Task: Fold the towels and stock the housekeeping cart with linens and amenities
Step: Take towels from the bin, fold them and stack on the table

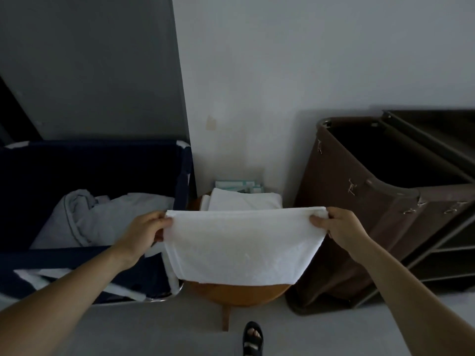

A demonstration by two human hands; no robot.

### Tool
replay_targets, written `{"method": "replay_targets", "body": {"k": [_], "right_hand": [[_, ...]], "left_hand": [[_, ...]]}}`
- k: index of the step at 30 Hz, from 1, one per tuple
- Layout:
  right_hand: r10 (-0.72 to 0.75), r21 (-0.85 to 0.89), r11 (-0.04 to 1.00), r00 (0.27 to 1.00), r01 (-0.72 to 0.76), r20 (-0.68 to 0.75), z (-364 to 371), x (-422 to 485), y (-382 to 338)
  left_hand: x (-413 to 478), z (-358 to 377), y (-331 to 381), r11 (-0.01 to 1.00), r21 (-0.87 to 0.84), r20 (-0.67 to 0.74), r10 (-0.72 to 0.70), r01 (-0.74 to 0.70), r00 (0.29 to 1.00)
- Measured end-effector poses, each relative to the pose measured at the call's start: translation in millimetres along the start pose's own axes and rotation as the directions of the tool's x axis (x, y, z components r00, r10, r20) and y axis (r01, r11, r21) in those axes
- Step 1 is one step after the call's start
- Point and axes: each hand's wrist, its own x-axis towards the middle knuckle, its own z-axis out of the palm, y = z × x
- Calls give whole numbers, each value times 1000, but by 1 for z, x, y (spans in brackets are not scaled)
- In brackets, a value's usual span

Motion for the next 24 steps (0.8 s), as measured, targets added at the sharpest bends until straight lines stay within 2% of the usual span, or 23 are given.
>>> {"method": "replay_targets", "body": {"k": [6,11,14,17,21,24], "right_hand": [[87,182,980,996,-86,3,16,73,8],[200,281,940,980,-192,-2,42,182,33],[294,241,924,955,-296,47,70,249,70],[444,155,879,893,-451,76,104,297,120],[606,77,788,792,-611,80,131,321,170],[621,76,776,779,-627,89,133,323,179]], "left_hand": [[79,29,15,999,40,-73,-5,8,997],[191,68,14,983,173,-152,-28,55,988],[265,97,-10,955,240,-150,-143,176,978],[320,126,-50,902,317,-126,-267,294,955],[357,154,-96,848,283,-103,-439,449,893],[364,161,-111,849,237,-61,-472,472,879]]}}
